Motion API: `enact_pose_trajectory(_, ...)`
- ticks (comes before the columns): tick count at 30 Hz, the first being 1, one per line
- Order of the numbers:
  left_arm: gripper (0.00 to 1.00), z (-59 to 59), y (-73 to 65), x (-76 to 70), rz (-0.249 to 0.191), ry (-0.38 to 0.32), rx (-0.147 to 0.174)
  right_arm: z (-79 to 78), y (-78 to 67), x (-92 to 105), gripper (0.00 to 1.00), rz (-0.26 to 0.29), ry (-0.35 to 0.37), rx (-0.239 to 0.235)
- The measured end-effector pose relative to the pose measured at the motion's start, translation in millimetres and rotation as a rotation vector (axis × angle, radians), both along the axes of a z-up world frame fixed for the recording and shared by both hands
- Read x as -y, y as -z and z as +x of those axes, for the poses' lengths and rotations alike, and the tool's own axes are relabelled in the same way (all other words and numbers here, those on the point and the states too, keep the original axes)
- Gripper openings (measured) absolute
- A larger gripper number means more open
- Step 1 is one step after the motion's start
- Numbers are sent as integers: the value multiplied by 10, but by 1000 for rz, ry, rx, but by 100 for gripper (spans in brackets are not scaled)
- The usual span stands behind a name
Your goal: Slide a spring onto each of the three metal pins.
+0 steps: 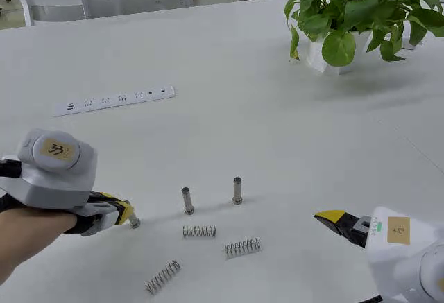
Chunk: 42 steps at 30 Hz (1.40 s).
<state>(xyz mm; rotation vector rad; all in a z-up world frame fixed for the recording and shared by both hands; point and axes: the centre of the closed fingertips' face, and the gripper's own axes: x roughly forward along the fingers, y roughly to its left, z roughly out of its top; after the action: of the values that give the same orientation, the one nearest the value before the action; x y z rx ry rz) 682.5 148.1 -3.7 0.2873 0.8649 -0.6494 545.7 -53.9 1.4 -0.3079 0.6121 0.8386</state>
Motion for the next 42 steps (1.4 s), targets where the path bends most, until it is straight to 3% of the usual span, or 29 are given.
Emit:
enact_pose_trajectory(14,5,-16,26,-7,-2,-2,24,-13,9,-6,95,-2,-2,1)
enact_pose_trajectory(33,6,-60,103,-30,-22,-15,23,-44,32,1,95,-5,-1,-6)
enact_pose_trajectory(38,17,-58,113,-23,-21,-13,37,-39,31,13,95,-7,2,-6)
enact_pose_trajectory(42,32,-44,115,-39,-25,-24,50,-31,31,18,95,-8,3,-5)
